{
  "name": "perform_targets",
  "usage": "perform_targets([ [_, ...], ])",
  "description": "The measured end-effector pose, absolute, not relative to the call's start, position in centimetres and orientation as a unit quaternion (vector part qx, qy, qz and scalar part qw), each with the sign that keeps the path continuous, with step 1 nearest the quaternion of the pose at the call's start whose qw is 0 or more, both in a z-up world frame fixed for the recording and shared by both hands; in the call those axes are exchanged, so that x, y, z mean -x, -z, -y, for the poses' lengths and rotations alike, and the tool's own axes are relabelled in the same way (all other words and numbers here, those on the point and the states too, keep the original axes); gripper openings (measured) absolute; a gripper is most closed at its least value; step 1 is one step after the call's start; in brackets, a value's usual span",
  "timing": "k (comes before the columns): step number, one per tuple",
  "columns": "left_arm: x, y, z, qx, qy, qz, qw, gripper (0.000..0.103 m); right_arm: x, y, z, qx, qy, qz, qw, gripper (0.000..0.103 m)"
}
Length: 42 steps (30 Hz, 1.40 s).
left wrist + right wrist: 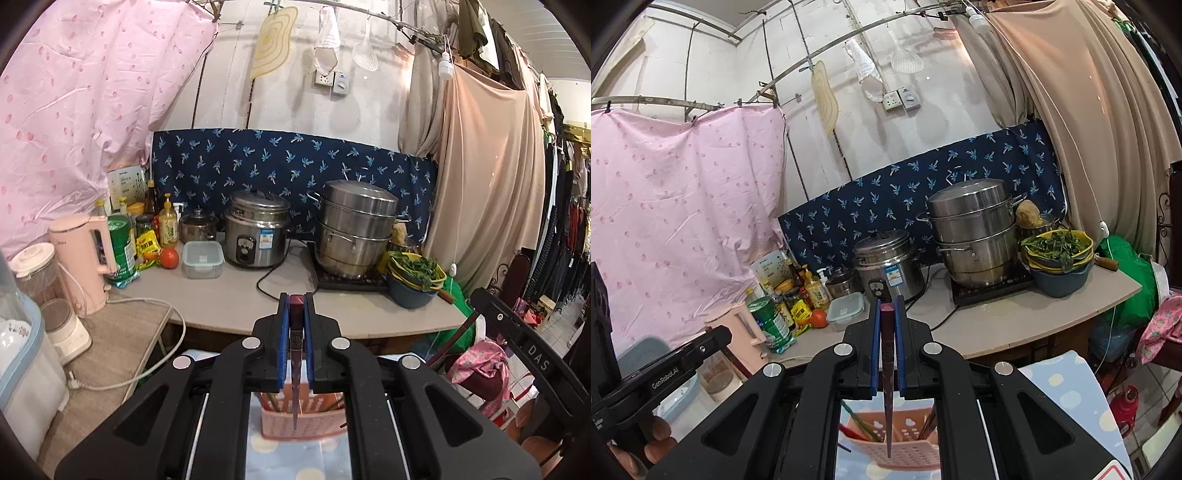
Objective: Organize utensils
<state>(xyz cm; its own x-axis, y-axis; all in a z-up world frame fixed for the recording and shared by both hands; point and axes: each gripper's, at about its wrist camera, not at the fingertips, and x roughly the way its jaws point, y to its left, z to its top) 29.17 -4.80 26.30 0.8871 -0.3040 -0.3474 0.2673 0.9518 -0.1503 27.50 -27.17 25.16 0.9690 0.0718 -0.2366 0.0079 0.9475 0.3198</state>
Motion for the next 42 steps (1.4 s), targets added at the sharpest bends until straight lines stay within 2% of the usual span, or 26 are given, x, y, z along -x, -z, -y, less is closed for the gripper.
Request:
perform_targets([
  [8, -34.1, -23.9, 6.8, 0.034, 0.138, -0.193, 0.971, 0.007, -33.7, -21.5, 27.7, -0.162, -0.011, -0.166, 0.973, 0.007],
  [19, -37.2, -19.3, 7.3, 0.040, 0.135, -0.235, 0.962, 0.007, -36.4, -15.4, 26.8, -0.142, -0.021, -0.232, 0.962, 0.007],
  [21, -37.2, -18.9, 7.3, 0.041, 0.132, -0.235, 0.962, 0.007, -36.2, -15.2, 26.8, -0.141, -0.022, -0.234, 0.962, 0.013],
  [22, -37.2, -18.8, 7.3, 0.040, 0.127, -0.234, 0.963, 0.008, -36.1, -15.2, 26.7, -0.140, -0.020, -0.234, 0.962, 0.015],
  [25, -36.8, -18.8, 7.2, 0.036, 0.115, -0.232, 0.965, 0.024, -35.2, -15.7, 26.6, -0.136, -0.021, -0.231, 0.963, 0.024],
  [26, -36.6, -18.9, 7.1, 0.034, 0.112, -0.231, 0.966, 0.026, -34.7, -16.0, 26.5, -0.134, -0.022, -0.230, 0.964, 0.027],
  [31, -33.7, -19.5, 6.6, 0.019, 0.105, -0.225, 0.969, 0.041, -31.6, -16.9, 25.9, -0.123, -0.028, -0.229, 0.965, 0.031],
  [35, -31.1, -19.4, 6.3, 0.002, 0.098, -0.230, 0.968, 0.046, -28.2, -17.1, 25.1, -0.111, -0.031, -0.233, 0.966, 0.038],
  [42, -25.7, -17.9, 5.9, -0.024, 0.085, -0.252, 0.964, 0.053, -22.2, -15.9, 23.2, -0.091, -0.018, -0.256, 0.962, 0.043],
])
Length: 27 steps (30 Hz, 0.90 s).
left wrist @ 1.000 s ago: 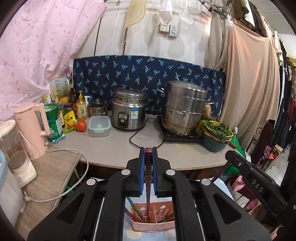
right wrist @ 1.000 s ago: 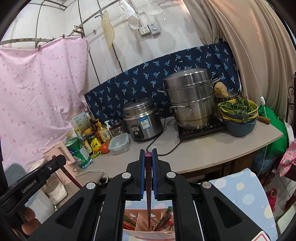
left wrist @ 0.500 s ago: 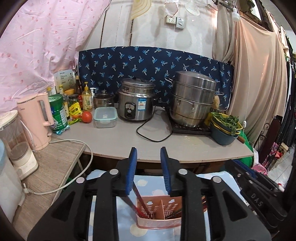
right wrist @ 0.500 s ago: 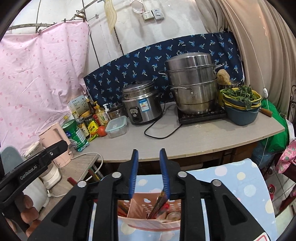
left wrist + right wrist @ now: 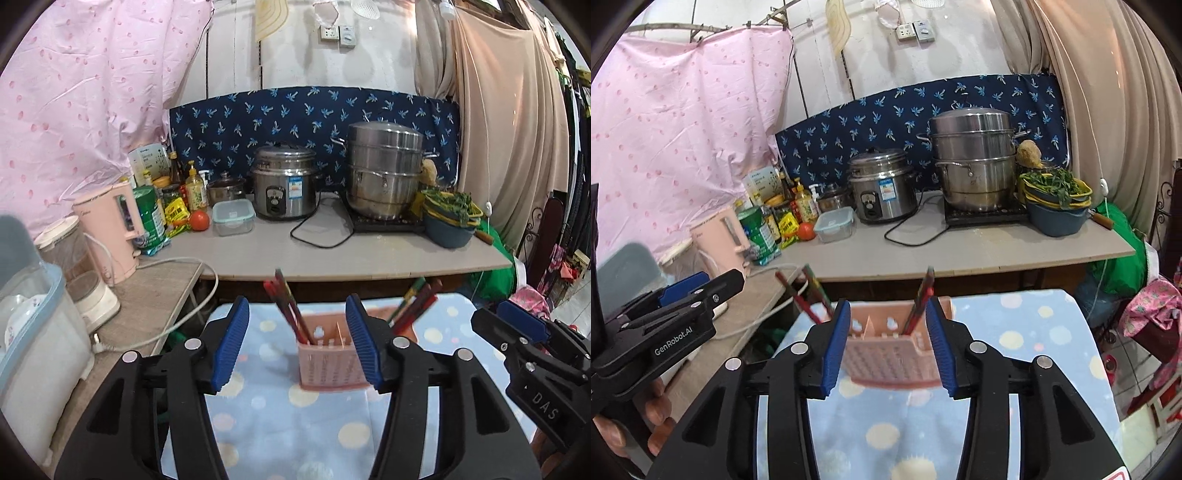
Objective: Organize utensils
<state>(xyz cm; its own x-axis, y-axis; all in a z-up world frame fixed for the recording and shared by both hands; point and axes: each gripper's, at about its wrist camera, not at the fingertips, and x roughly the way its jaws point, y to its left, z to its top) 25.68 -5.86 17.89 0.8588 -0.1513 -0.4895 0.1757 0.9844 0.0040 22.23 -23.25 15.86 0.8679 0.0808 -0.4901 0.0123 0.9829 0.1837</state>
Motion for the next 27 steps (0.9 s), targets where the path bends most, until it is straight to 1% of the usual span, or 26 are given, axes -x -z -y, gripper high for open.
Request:
perform_targets([
  [2, -24.1, -17.2, 5.6, -0.027, 0.083, -0.263, 0.961, 0.053, -20.6, -15.3, 22.7, -0.090, -0.014, -0.261, 0.961, 0.047],
  [6, -21.6, -15.7, 5.3, -0.032, 0.081, -0.285, 0.955, 0.055, -17.5, -14.3, 21.5, -0.077, -0.001, -0.273, 0.959, 0.051],
  [8, -20.5, -15.1, 5.1, -0.035, 0.078, -0.293, 0.952, 0.060, -16.0, -13.8, 20.9, -0.068, 0.003, -0.279, 0.958, 0.054],
  [9, -19.9, -14.8, 4.9, -0.038, 0.076, -0.294, 0.952, 0.060, -15.4, -13.6, 20.7, -0.064, 0.006, -0.282, 0.957, 0.055],
  [11, -18.7, -14.2, 4.6, -0.045, 0.071, -0.299, 0.950, 0.066, -14.2, -13.2, 20.2, -0.053, 0.010, -0.284, 0.957, 0.062],
  [14, -17.3, -13.2, 4.1, -0.049, 0.067, -0.310, 0.947, 0.069, -12.6, -12.7, 19.5, -0.044, 0.015, -0.289, 0.956, 0.068],
  [17, -16.3, -12.1, 3.7, -0.052, 0.066, -0.322, 0.943, 0.073, -11.5, -12.0, 19.0, -0.037, 0.018, -0.301, 0.953, 0.068],
  [24, -15.0, -10.3, 3.0, -0.051, 0.060, -0.345, 0.935, 0.077, -10.8, -10.8, 19.1, -0.045, 0.026, -0.323, 0.945, 0.070],
  [26, -14.9, -10.0, 3.0, -0.052, 0.058, -0.347, 0.934, 0.084, -10.9, -10.4, 19.2, -0.044, 0.031, -0.326, 0.944, 0.074],
  [27, -14.8, -9.9, 3.0, -0.051, 0.058, -0.347, 0.935, 0.086, -11.0, -10.3, 19.2, -0.043, 0.034, -0.328, 0.943, 0.075],
])
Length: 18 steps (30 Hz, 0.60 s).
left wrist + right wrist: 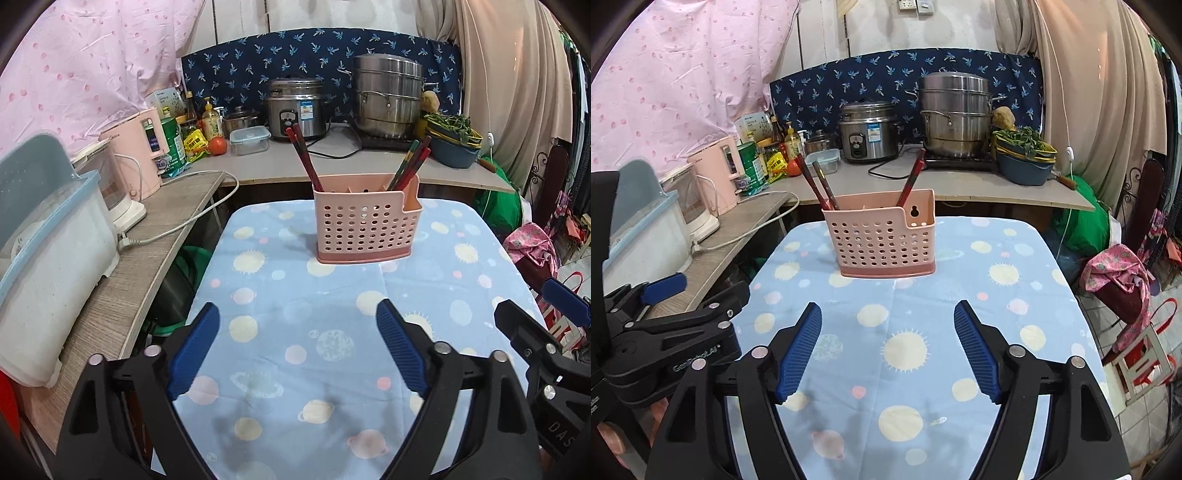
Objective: Organize utensils
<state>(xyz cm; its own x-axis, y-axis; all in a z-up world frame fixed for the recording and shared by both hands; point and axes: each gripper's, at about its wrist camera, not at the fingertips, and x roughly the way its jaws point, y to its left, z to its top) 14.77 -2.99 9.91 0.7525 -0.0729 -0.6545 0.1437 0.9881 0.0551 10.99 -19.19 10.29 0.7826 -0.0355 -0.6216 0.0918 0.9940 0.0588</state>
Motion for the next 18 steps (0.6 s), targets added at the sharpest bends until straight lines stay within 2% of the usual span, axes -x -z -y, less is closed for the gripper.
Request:
perform_targets([
  [12, -15.5, -9.0, 3.3, -0.052, 0.057, -0.359, 0.930, 0.090, -12.3, -9.1, 20.2, -0.064, 0.033, -0.353, 0.933, 0.087],
  [13, -15.6, -8.9, 3.4, -0.053, 0.056, -0.360, 0.930, 0.091, -12.4, -9.1, 20.3, -0.065, 0.035, -0.353, 0.933, 0.090],
  [14, -15.6, -8.8, 3.5, -0.056, 0.056, -0.361, 0.929, 0.091, -12.5, -9.1, 20.3, -0.064, 0.036, -0.352, 0.933, 0.096],
  [18, -15.9, -8.4, 3.7, -0.060, 0.052, -0.365, 0.928, 0.092, -12.9, -8.9, 20.3, -0.056, 0.039, -0.352, 0.933, 0.097],
])
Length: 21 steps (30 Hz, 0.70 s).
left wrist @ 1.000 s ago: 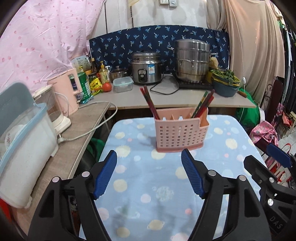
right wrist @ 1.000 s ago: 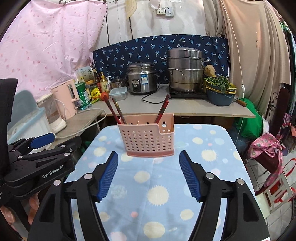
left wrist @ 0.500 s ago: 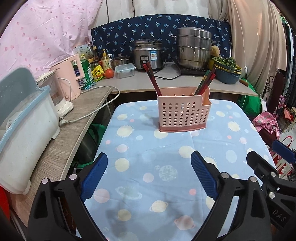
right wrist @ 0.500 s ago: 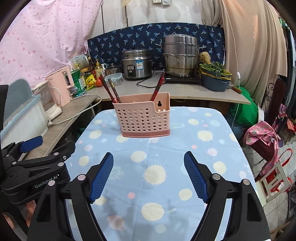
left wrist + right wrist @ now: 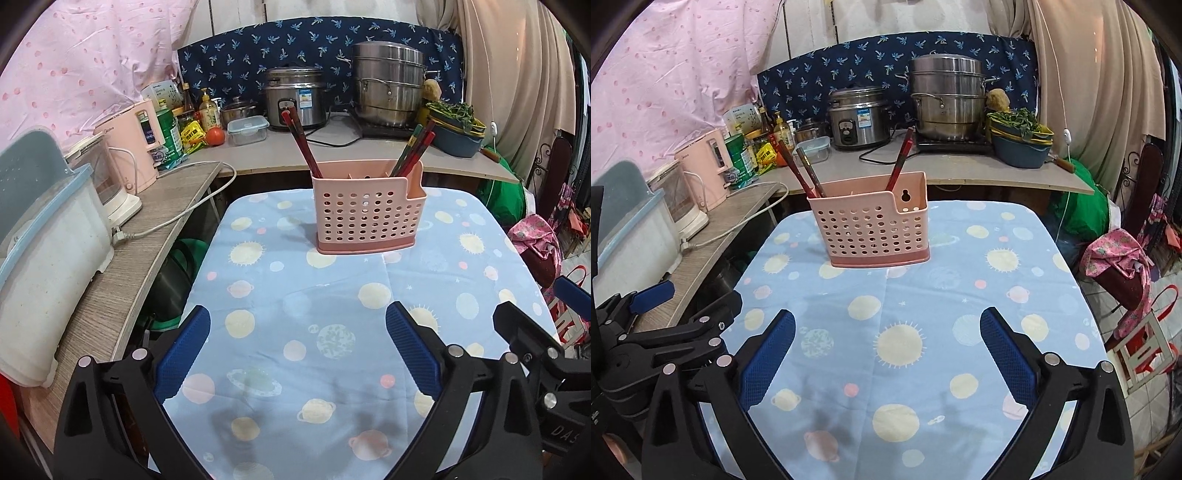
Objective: Organize utensils
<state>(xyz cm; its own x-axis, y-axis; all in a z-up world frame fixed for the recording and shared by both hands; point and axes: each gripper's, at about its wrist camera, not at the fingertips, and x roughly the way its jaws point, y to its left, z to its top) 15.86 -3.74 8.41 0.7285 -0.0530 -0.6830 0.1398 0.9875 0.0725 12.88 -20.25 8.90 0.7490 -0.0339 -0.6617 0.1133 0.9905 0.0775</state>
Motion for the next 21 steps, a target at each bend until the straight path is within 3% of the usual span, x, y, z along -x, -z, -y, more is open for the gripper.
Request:
perform_targets([
  [21, -17.3, -7.6, 3.2, -0.058, 0.034, -0.379, 0.923, 0.096, -14.0, -8.4, 21.4, -0.058, 0.056, -0.359, 0.930, 0.097],
])
